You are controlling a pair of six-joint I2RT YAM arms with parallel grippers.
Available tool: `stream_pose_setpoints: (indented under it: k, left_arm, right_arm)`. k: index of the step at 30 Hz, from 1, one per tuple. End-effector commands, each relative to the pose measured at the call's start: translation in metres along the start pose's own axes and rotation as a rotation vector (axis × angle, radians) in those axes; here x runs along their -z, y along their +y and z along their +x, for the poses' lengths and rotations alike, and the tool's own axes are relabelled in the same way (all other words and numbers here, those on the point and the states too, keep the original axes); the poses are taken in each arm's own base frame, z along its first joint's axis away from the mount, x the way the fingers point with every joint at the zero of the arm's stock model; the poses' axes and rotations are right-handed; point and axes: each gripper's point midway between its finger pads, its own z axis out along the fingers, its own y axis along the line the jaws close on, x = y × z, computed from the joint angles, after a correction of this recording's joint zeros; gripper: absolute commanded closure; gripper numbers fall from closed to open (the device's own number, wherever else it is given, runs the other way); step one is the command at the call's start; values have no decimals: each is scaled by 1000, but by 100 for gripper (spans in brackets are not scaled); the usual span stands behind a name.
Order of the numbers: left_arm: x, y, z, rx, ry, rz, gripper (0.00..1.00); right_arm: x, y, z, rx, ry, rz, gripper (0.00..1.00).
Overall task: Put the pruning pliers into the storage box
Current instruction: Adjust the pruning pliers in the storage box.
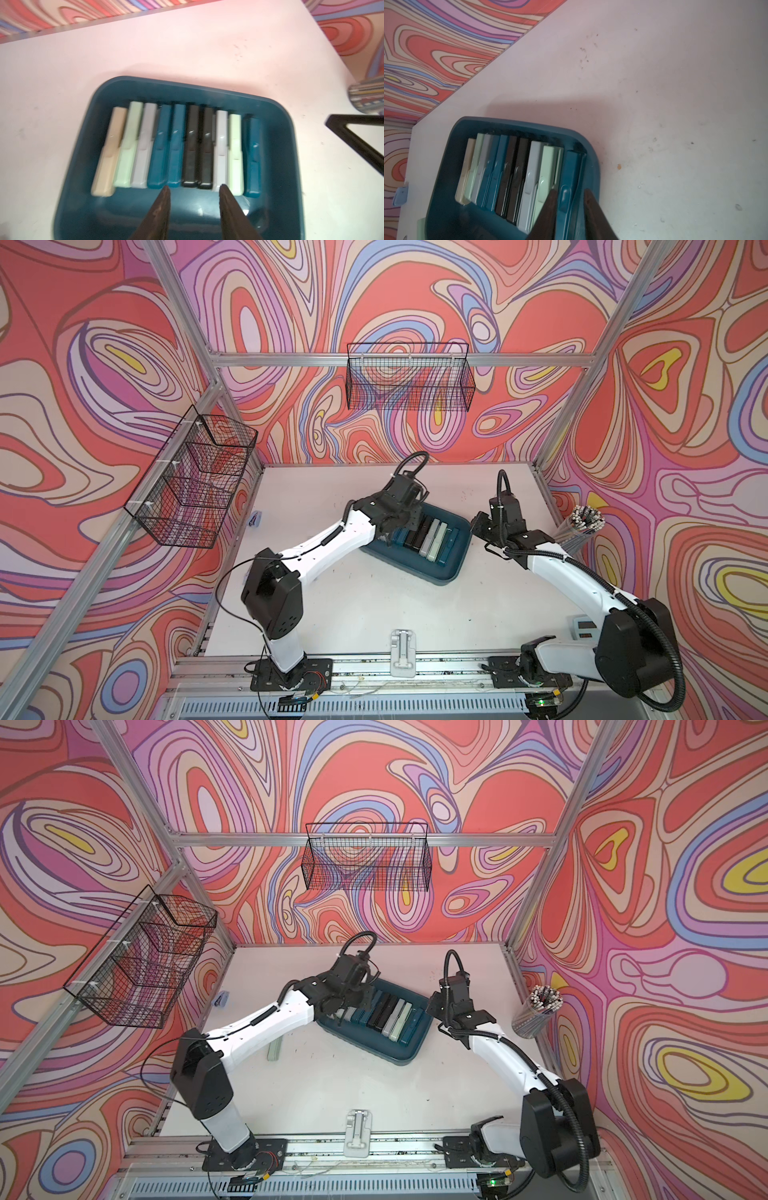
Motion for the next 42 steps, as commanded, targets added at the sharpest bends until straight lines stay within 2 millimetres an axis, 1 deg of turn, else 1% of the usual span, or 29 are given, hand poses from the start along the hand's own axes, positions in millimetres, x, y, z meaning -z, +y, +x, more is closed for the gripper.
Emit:
stream_pose_setpoints:
  k: [1, 3, 4, 6, 8, 11, 15, 19, 23, 25, 31, 38, 42]
  left_arm:
    - [10, 52, 3, 85, -30, -85, 60]
    - [15, 80, 13, 142, -19, -110, 60]
    - [17, 90, 16, 165, -17, -115, 60]
    - [22, 109, 26, 196, -14, -140, 60]
    - [24, 123, 34, 224, -7, -154, 60]
    - [19, 142, 49, 256, 12, -178, 60]
    - [9, 156, 66, 284, 54, -199, 62]
    - [5, 162, 71, 304, 54, -192, 62]
    - [0, 161, 73, 299, 69, -184, 62]
    - [-2, 161, 75, 297, 77, -183, 62]
    - [-1, 166, 78, 302, 74, -192, 63]
    - [-4, 166, 81, 310, 81, -180, 63]
    - [-4, 166, 81, 307, 83, -177, 63]
  right_arm:
    - [-8, 10, 14, 8, 54, 26, 85]
    - [-16, 12, 25, 9, 88, 35, 88]
    - [-19, 12, 30, 4, 103, 40, 89]
    - [-25, 14, 39, -2, 128, 49, 96]
    - [-31, 15, 46, -4, 148, 58, 100]
    - [-38, 13, 55, -14, 175, 81, 100]
    - [-44, 12, 62, -20, 198, 103, 100]
    - [-49, 4, 70, -8, 230, 156, 100]
    - [-52, -1, 69, 3, 227, 190, 100]
    - [-55, -5, 73, 6, 240, 208, 100]
    - [-58, -14, 78, 15, 257, 256, 100]
    - [-66, -19, 85, 10, 278, 280, 100]
    - [-72, -17, 87, 4, 283, 276, 100]
